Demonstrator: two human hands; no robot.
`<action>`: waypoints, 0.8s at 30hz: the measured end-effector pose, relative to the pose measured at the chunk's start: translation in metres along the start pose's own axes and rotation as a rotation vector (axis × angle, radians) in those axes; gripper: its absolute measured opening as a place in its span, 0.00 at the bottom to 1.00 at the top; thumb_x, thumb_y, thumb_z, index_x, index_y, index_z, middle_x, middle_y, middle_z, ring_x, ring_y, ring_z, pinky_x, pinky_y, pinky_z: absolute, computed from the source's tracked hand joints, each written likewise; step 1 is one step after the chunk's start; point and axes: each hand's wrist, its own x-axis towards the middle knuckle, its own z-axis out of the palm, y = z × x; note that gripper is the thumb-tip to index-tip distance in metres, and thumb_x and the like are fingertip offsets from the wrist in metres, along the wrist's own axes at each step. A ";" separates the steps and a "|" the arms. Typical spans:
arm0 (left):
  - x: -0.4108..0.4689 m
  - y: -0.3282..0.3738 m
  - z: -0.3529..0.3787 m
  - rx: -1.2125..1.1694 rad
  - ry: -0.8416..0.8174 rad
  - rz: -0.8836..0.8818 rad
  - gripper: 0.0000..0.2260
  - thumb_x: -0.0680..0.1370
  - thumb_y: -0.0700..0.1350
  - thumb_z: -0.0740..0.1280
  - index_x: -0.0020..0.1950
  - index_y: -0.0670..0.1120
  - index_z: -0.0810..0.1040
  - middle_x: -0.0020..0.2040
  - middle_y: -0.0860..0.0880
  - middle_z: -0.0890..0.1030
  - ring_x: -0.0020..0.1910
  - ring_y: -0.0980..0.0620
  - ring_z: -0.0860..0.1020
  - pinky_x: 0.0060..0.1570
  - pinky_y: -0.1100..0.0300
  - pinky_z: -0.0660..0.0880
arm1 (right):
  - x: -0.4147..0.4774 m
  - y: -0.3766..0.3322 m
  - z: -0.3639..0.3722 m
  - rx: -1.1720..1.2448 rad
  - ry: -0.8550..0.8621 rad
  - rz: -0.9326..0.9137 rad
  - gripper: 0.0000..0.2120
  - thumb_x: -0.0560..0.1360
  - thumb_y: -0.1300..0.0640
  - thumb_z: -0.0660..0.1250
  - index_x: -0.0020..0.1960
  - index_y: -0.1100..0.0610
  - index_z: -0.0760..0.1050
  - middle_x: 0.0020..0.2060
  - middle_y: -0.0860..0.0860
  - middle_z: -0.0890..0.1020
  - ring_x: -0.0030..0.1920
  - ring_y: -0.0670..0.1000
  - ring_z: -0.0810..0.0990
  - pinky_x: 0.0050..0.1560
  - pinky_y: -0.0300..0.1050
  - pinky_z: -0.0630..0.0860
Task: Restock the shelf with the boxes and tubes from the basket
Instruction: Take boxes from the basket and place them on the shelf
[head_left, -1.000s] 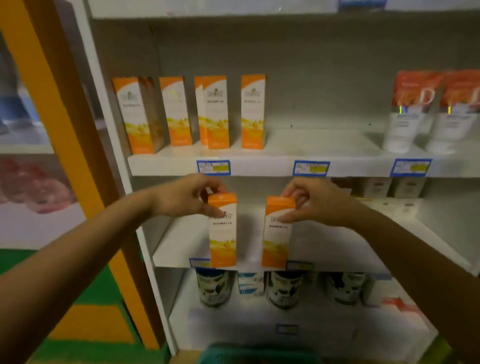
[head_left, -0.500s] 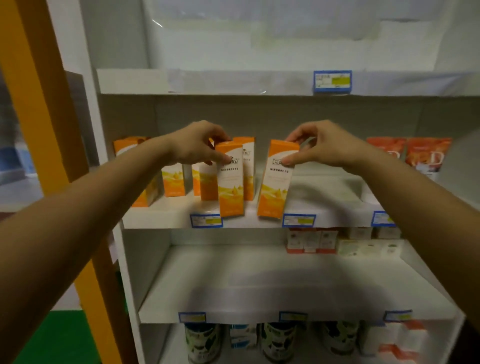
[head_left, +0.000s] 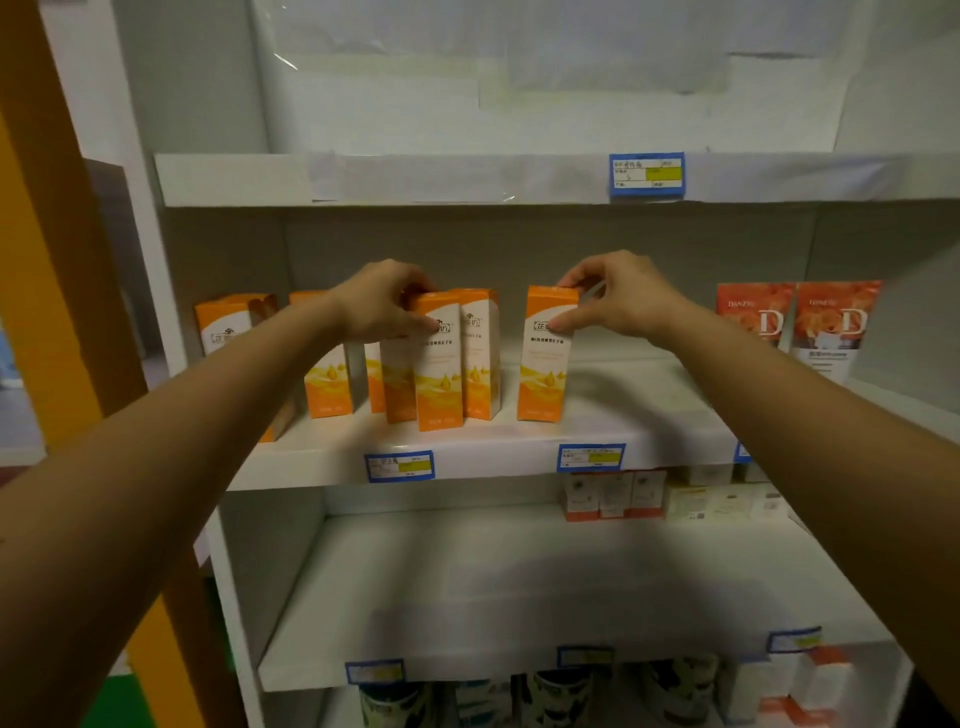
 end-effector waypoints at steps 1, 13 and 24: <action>0.001 -0.002 0.001 0.019 0.013 0.002 0.18 0.76 0.42 0.66 0.65 0.41 0.70 0.62 0.41 0.76 0.57 0.47 0.75 0.52 0.58 0.72 | 0.002 -0.001 0.002 -0.008 -0.007 0.003 0.19 0.67 0.59 0.74 0.57 0.59 0.76 0.52 0.53 0.79 0.50 0.47 0.74 0.51 0.41 0.72; -0.006 0.001 0.011 0.281 0.190 0.052 0.21 0.76 0.48 0.64 0.68 0.44 0.69 0.63 0.42 0.72 0.64 0.44 0.68 0.60 0.50 0.70 | 0.018 -0.002 0.026 -0.068 0.000 0.060 0.25 0.75 0.58 0.65 0.70 0.58 0.65 0.66 0.57 0.74 0.67 0.56 0.72 0.66 0.50 0.69; -0.044 0.017 0.031 0.071 0.359 0.149 0.14 0.77 0.43 0.63 0.62 0.43 0.73 0.60 0.44 0.75 0.58 0.47 0.73 0.54 0.57 0.71 | -0.033 0.020 0.030 -0.078 0.266 -0.171 0.13 0.75 0.58 0.65 0.59 0.56 0.74 0.60 0.53 0.72 0.55 0.49 0.73 0.55 0.42 0.71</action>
